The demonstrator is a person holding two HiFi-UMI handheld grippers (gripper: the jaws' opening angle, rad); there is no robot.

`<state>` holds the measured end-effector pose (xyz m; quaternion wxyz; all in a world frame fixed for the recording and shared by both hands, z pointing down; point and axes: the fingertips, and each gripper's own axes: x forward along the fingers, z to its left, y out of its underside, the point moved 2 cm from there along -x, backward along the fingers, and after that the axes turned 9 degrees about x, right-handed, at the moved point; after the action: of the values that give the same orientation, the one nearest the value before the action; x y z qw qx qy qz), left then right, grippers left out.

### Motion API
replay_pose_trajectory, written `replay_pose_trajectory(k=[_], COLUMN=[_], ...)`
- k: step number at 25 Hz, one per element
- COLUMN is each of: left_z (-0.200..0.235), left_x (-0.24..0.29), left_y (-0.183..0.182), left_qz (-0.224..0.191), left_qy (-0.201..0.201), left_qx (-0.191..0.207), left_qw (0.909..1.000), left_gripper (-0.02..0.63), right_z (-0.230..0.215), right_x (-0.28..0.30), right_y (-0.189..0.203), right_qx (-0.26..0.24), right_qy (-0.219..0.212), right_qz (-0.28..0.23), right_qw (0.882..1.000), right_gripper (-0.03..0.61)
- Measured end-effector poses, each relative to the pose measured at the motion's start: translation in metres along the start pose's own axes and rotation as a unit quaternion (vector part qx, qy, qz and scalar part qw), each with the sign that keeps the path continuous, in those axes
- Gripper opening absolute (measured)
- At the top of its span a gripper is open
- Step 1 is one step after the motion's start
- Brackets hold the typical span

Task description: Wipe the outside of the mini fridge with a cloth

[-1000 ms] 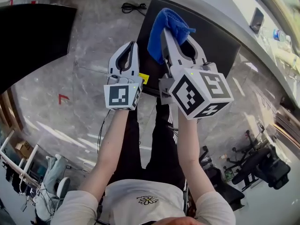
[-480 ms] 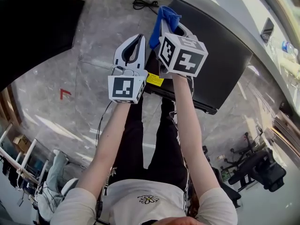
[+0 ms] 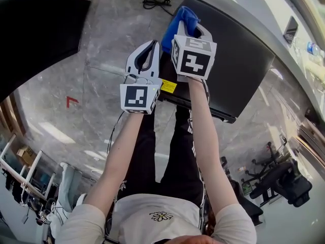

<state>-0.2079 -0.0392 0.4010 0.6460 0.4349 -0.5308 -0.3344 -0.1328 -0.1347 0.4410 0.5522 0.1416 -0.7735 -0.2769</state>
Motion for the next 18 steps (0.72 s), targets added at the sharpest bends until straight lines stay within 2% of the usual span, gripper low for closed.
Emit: replay_pose_trajectory(k=[11, 18], left_z=[-0.04, -0.086], left_x=[0.015, 0.023], left_y=[-0.01, -0.011], left_qz=[-0.006, -0.002], left_qy=[0.02, 0.044], left_qx=[0.012, 0.021], left_qw=[0.9997, 0.9988], left_gripper=[0.005, 0.005], right_z=[-0.053, -0.107], right_x=[-0.022, -0.046], right_y=[0.01, 0.02], right_qx=[0.021, 0.044], right_qy=[0.02, 0.044], right_qz=[-0.006, -0.012], right_qw=[1.0, 0.998], right_gripper=[0.063, 0.063])
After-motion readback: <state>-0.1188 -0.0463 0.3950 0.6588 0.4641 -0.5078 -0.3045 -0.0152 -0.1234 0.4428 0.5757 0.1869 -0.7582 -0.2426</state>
